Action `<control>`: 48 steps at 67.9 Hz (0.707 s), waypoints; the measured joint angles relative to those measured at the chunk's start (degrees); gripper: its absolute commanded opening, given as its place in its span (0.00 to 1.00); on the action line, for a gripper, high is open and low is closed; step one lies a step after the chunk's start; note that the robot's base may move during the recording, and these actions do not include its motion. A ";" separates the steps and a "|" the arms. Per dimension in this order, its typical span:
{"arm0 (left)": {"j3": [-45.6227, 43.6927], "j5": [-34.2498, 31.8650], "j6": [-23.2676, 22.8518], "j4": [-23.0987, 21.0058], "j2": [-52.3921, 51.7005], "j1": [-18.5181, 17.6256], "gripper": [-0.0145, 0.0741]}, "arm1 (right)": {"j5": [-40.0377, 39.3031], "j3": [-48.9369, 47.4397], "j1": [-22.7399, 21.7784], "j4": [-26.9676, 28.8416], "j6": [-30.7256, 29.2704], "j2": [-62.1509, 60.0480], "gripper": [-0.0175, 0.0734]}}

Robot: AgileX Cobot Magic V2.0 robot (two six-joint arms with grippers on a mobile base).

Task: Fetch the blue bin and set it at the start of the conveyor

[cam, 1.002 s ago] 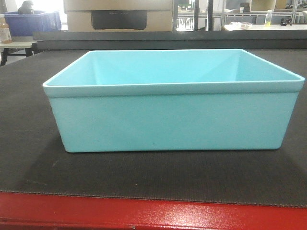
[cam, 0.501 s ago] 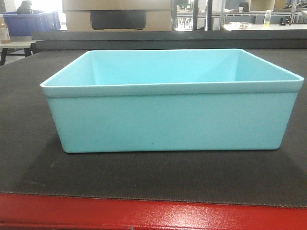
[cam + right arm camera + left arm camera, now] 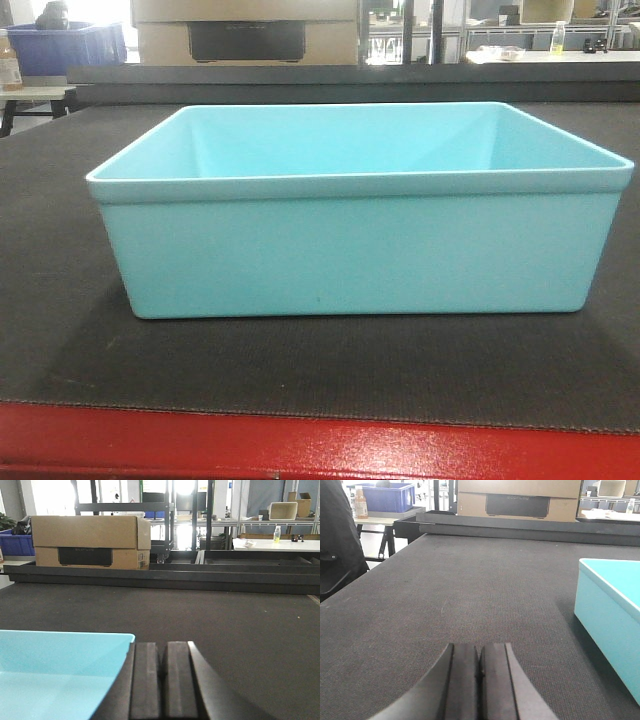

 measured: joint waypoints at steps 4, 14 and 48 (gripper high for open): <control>0.00 0.00 0.00 0.00 0.00 0.00 0.04 | 0.00 0.00 0.00 0.00 0.00 0.00 0.01; 0.00 0.00 0.00 0.00 0.00 0.00 0.04 | -0.13 0.12 0.00 0.11 0.00 0.00 0.01; 0.00 0.00 0.00 0.00 0.00 0.00 0.04 | -5.18 18.86 -8.85 1.56 0.00 -9.43 0.01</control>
